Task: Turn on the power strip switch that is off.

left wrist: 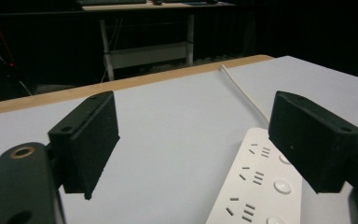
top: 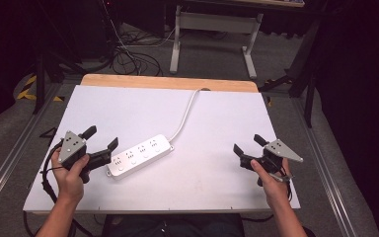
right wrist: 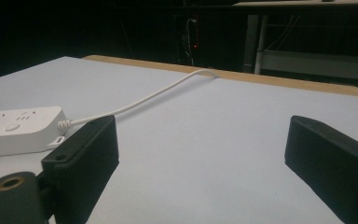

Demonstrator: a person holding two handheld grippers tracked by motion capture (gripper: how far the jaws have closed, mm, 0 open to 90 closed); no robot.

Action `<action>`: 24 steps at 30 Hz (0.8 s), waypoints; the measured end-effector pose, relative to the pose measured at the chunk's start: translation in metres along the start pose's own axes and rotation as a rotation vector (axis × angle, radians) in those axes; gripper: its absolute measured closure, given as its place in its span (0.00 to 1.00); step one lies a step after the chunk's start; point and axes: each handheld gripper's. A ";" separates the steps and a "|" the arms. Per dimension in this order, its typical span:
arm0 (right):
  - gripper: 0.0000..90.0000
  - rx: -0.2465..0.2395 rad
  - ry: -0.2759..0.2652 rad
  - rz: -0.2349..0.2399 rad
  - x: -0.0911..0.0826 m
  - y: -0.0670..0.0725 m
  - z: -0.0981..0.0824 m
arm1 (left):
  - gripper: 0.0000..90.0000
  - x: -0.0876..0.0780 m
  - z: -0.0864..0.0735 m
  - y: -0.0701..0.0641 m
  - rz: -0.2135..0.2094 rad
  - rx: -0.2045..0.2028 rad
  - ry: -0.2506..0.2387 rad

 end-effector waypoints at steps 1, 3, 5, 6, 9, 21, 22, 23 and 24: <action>0.11 -0.001 0.000 0.000 0.000 0.000 0.000 | 0.15 0.000 0.000 0.000 0.004 -0.005 0.004; 0.11 0.000 0.001 0.002 0.000 0.000 0.000 | 0.09 0.000 0.000 -0.001 0.016 -0.011 0.002; 0.11 0.000 0.001 0.002 0.000 0.000 0.000 | 0.00 -0.001 0.000 -0.001 0.009 -0.010 -0.005; 0.11 0.000 0.001 0.002 0.000 0.000 0.000 | 0.02 -0.001 0.000 -0.001 0.010 -0.010 -0.008; 0.11 0.000 0.001 0.001 0.000 0.000 0.000 | 0.01 -0.001 0.000 -0.001 0.011 0.000 -0.012; 0.11 -0.001 -0.001 -0.001 -0.001 0.000 0.000 | 0.02 0.000 -0.001 -0.002 0.004 -0.006 -0.007; 0.11 -0.001 -0.002 -0.001 -0.001 0.001 0.000 | 0.02 0.000 -0.001 -0.002 0.006 -0.005 -0.006; 0.11 -0.002 0.000 -0.002 -0.001 0.001 0.000 | 0.02 0.000 -0.001 -0.002 0.007 -0.004 -0.006; 0.11 -0.002 0.000 -0.003 -0.002 0.001 0.000 | 0.02 -0.001 0.000 -0.002 0.006 -0.004 -0.004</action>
Point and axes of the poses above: each handheld gripper's, and its own axes: x roughly forward along the jaws, z roughly out of its top, y roughly to its left, and after that the axes turned 11 degrees about -y, right-handed
